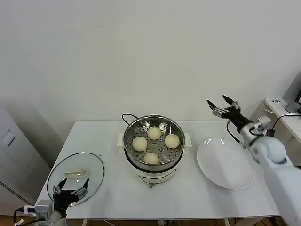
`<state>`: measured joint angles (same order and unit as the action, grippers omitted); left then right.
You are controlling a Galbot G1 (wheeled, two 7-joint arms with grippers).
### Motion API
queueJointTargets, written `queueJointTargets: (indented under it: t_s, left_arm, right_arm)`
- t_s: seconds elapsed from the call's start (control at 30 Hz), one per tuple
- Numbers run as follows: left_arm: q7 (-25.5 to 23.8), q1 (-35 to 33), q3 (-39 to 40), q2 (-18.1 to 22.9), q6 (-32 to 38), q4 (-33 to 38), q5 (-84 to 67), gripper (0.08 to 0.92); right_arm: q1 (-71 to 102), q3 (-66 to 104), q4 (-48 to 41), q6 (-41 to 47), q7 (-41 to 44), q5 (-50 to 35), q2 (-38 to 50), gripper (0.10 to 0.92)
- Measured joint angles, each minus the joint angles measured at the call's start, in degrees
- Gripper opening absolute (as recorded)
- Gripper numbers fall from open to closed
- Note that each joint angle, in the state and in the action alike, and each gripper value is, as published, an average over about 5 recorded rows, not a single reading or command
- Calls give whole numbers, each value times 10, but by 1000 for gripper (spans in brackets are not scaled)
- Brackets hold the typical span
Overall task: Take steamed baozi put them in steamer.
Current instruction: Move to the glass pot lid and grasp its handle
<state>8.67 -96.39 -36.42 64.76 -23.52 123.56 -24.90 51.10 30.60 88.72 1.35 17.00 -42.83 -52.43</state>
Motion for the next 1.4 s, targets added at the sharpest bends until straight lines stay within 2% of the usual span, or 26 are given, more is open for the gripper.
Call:
queueJointTargets:
  t_s: [0.3,0.6,1.07,1.4]
  left_arm:
    - [-13,17,-4,0,25,-21,75,823]
    - [-33,37,-9,-2,84,-66,266,823]
    - [-41,78,-5,9,197,-185,608,823]
    - [-32,93,-16,24,241,-241,780,823]
  right_arm:
    - [133,145,31,-36,8,70,-129,823]
    - [211,205,39,-61,27,115,-211,823]
    - [250,246,33,-74,45,175,-258,823]
    - [245,251,23,-76,48,213,-268,823]
